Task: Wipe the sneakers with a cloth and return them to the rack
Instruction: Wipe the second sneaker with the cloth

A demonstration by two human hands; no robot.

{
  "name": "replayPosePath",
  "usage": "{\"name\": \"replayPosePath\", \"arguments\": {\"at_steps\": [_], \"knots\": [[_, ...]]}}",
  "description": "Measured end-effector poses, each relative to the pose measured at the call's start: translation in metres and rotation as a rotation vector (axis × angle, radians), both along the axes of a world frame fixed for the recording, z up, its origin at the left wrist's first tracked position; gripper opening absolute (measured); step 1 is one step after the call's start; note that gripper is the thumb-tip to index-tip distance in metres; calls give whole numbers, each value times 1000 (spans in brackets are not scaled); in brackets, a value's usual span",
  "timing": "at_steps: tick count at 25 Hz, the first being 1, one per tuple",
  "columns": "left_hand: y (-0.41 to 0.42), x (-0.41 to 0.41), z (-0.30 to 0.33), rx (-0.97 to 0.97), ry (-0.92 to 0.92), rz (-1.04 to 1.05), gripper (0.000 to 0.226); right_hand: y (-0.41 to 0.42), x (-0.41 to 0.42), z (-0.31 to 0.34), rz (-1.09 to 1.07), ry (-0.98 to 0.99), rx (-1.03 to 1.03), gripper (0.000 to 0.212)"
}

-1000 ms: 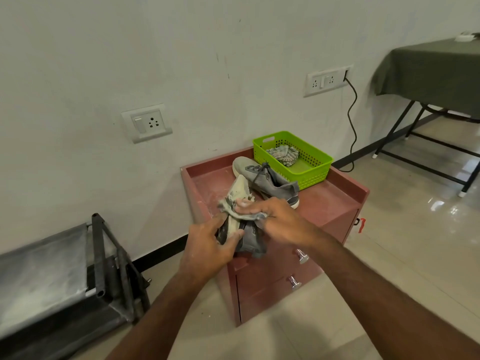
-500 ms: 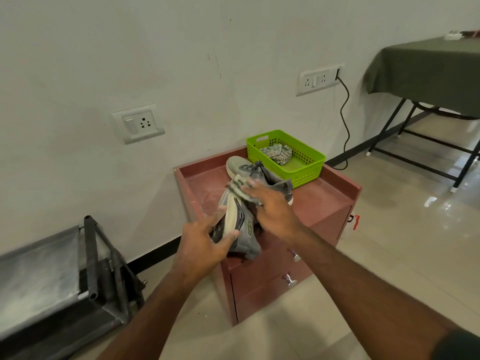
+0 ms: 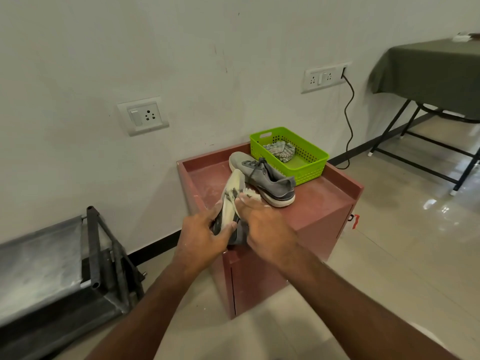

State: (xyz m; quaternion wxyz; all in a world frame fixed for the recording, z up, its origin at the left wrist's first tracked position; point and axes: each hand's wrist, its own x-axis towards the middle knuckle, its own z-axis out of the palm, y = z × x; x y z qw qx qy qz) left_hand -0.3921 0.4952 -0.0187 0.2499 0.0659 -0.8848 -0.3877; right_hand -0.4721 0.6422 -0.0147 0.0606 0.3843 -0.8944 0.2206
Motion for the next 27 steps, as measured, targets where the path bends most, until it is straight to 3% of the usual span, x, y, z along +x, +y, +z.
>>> {"name": "replayPosePath", "arguments": {"at_steps": [6, 11, 16, 20, 23, 26, 27], "knots": [[1, 3, 2, -82, -1, -1, 55, -7, -41, 13, -27, -160, 17, 67], [-2, 3, 6, -12, -46, -35, 54, 23, 10, 24, 106, -86, 51, 54], [-2, -1, 4, -105, -78, -18, 61, -3, -27, 11, -33, -43, 160, 62], [-2, -1, 7, -109, -114, -11, 62, -11, -44, 15, -70, -184, 25, 68], [-3, 1, 9, -68, -114, -29, 49, 4, -9, 24, -54, -101, -38, 62], [-7, 1, 7, -42, -86, -40, 7, 10, 20, 21, 125, -124, -112, 66], [-8, 0, 6, -26, -69, -36, 6, 7, 13, 15, 142, -128, -106, 67]]}}
